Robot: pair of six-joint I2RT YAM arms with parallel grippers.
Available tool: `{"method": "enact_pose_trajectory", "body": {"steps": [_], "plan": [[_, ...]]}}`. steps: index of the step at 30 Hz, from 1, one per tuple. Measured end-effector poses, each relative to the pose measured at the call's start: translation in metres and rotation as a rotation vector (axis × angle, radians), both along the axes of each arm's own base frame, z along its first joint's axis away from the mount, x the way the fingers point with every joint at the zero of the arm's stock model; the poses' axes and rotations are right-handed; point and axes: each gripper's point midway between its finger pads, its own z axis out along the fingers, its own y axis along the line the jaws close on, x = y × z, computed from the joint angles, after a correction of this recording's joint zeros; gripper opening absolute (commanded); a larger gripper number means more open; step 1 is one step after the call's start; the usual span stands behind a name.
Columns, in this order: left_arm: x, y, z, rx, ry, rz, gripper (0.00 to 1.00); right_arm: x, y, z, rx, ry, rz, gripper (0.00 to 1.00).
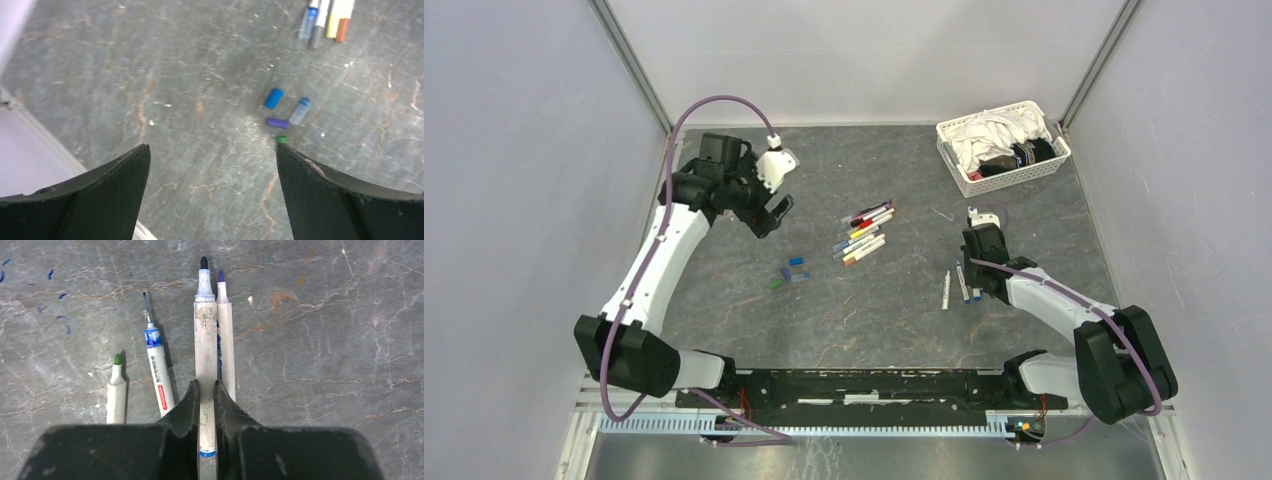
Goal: Open the pen caps
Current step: Place the pen at the center of the board.
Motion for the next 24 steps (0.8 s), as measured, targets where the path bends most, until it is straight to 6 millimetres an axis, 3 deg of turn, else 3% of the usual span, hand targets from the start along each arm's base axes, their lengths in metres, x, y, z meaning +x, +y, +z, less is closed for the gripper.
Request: {"method": "enact_pose_trajectory", "body": {"steps": [6,11,14,17,20,24], "plan": [[0.002,0.022,0.040,-0.010,-0.158,0.070,1.00,0.004,-0.009,-0.002,-0.014,-0.004,-0.040,0.07],[0.001,0.022,0.042,-0.018,-0.161,0.073,1.00,0.002,-0.018,-0.002,-0.044,-0.002,-0.070,0.11],[0.002,0.023,0.040,-0.020,-0.152,0.081,1.00,0.000,-0.021,-0.001,-0.052,0.004,-0.071,0.20],[0.003,0.025,0.041,-0.038,-0.149,0.094,1.00,0.001,-0.021,0.008,-0.058,0.001,-0.063,0.35],[0.004,0.030,0.043,-0.050,-0.155,0.111,1.00,0.013,-0.011,0.025,-0.042,-0.043,-0.047,0.46],[0.004,0.033,0.049,-0.074,-0.170,0.129,1.00,0.037,0.032,0.061,0.025,-0.139,0.045,0.59]]}}
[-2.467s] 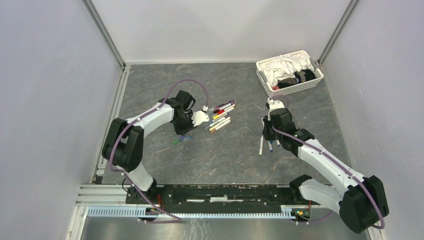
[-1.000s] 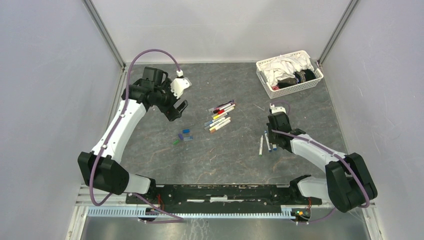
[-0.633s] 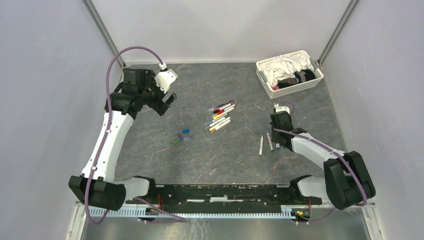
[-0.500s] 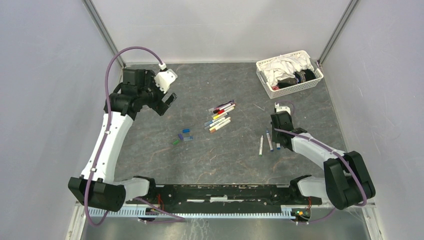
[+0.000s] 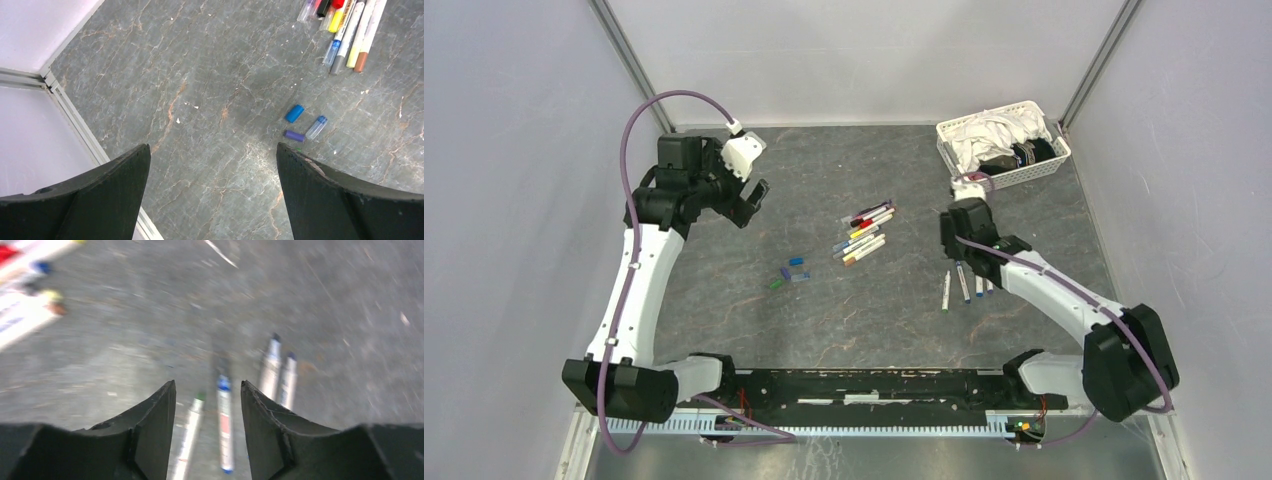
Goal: Open the pen caps
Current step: Place the pen at the center of the board, then pick up the pen from the center of the board.
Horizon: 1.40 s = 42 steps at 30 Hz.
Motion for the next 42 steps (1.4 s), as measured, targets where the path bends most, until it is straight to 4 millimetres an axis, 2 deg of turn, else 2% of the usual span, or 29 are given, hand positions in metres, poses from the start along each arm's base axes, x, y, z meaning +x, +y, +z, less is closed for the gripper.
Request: {"method": "enact_pose_trajectory", "body": {"steps": [3,6,10,14,20,25,29,35,42], "plan": [[-0.002,-0.003,0.004,-0.019,-0.006,-0.012,1.00,0.018,0.053,0.019,0.082,-0.035,0.127,0.63],[-0.005,-0.008,0.005,-0.039,-0.003,-0.036,1.00,0.035,0.108,0.022,0.156,-0.012,0.235,0.64],[-0.012,-0.015,0.007,-0.067,0.004,-0.070,1.00,0.049,0.158,0.005,0.201,0.049,0.287,0.64],[-0.022,-0.020,0.009,-0.086,0.009,-0.095,1.00,0.047,0.186,-0.020,0.214,0.115,0.287,0.62],[-0.032,-0.021,0.003,-0.095,0.031,-0.106,1.00,0.049,0.198,-0.043,0.209,0.158,0.252,0.56],[-0.037,-0.023,-0.003,-0.102,0.056,-0.115,1.00,0.051,0.191,-0.053,0.179,0.162,0.208,0.51],[-0.041,-0.023,-0.008,-0.104,0.071,-0.118,1.00,0.054,0.186,-0.054,0.155,0.146,0.183,0.48],[-0.046,-0.026,-0.012,-0.115,0.095,-0.130,1.00,0.048,0.173,-0.066,0.117,0.155,0.159,0.51],[-0.049,-0.026,-0.014,-0.117,0.108,-0.132,1.00,0.045,0.188,-0.046,0.170,0.119,0.164,0.54]]}}
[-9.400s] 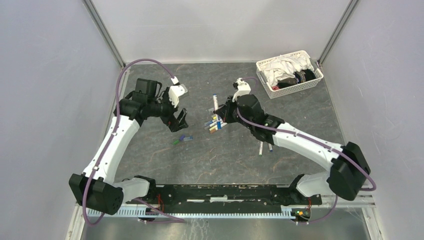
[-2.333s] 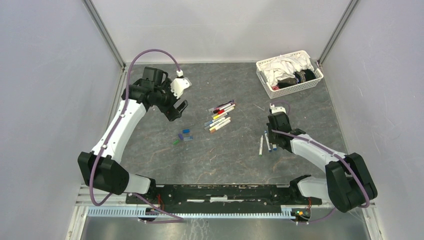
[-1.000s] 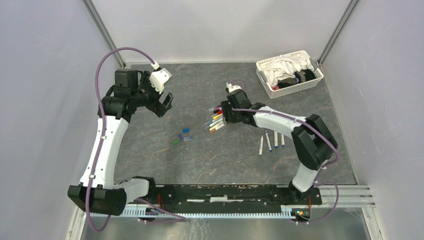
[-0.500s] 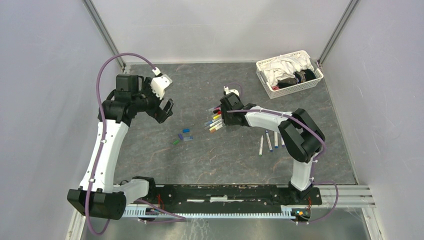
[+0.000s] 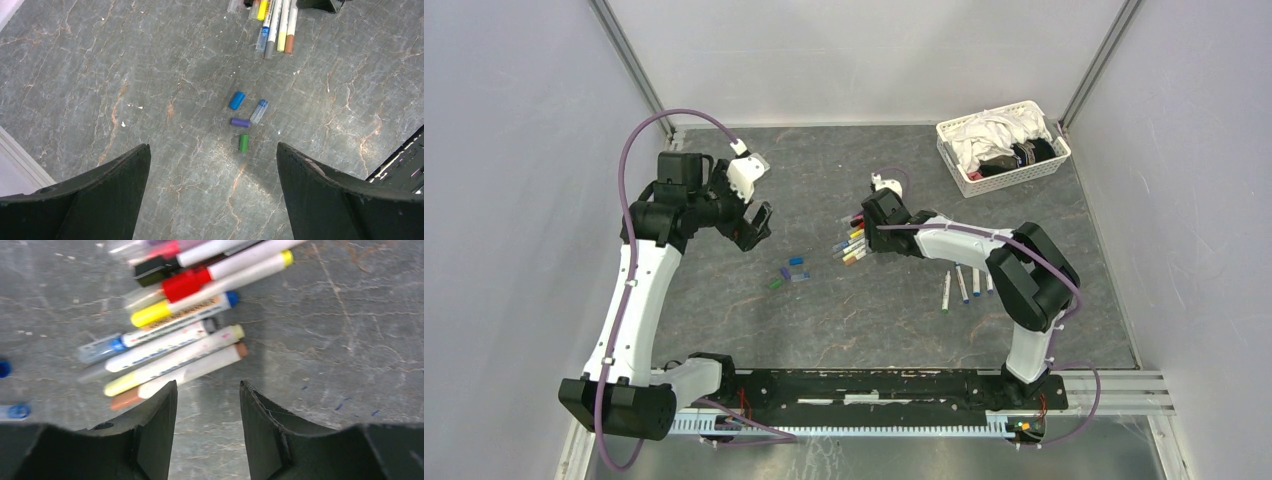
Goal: Open the pen caps
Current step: Pick up the pen from the center of the board.
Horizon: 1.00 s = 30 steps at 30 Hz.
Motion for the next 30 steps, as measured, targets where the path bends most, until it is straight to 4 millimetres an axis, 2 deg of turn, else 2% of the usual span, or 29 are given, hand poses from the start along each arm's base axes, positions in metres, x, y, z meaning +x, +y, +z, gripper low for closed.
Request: {"method": "enact_pose_trajectory", "body": {"steps": [4,7,9,16,25,30], "plan": [[-0.001,0.000,-0.001,0.001,0.005,0.000,1.00,0.003,0.019,0.015,0.032,-0.023,0.016,0.54],[-0.005,0.001,-0.003,0.013,0.017,-0.011,1.00,0.014,0.035,0.028,0.055,-0.053,0.023,0.52],[-0.009,0.002,-0.006,0.024,0.032,-0.021,1.00,0.021,0.039,0.029,0.052,-0.064,0.016,0.51],[-0.023,0.007,-0.013,0.076,0.071,-0.066,1.00,0.015,0.019,-0.007,-0.062,-0.021,-0.002,0.47],[-0.023,0.010,0.006,0.126,0.052,-0.123,1.00,0.014,0.010,-0.007,-0.080,-0.047,-0.018,0.44],[-0.026,0.012,0.006,0.144,0.062,-0.129,1.00,0.005,0.000,-0.007,-0.088,-0.048,-0.020,0.45]]}}
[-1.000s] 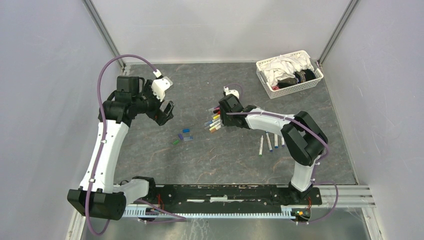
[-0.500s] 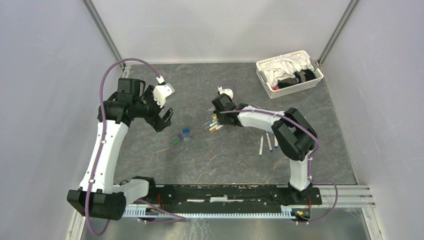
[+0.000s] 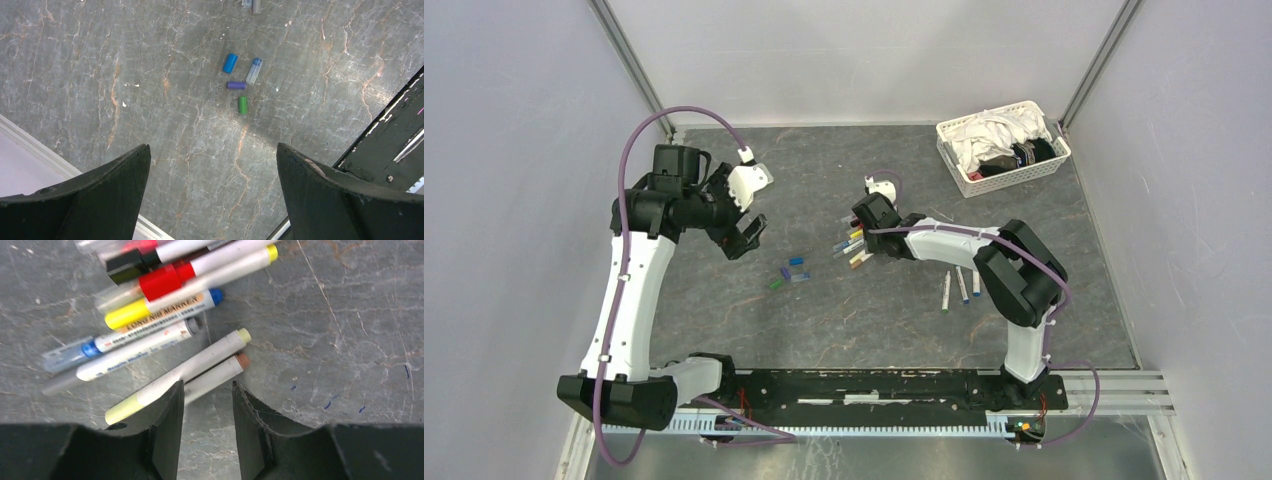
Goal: Open the pen caps
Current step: Pick up the pen from the center of the board.
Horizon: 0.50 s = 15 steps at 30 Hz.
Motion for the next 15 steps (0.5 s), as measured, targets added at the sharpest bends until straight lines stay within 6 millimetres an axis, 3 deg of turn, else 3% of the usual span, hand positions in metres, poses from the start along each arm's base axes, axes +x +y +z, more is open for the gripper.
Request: {"method": "enact_pose_trajectory", "body": {"steps": [6,15], "plan": [[-0.003,0.001,-0.007,0.003,0.007,0.003,1.00,-0.015,-0.014,-0.011,-0.038,0.037,0.014,0.45],[-0.014,-0.005,-0.027,-0.039,0.030,0.007,1.00,-0.019,-0.016,-0.012,-0.037,0.037,0.021,0.39]]}}
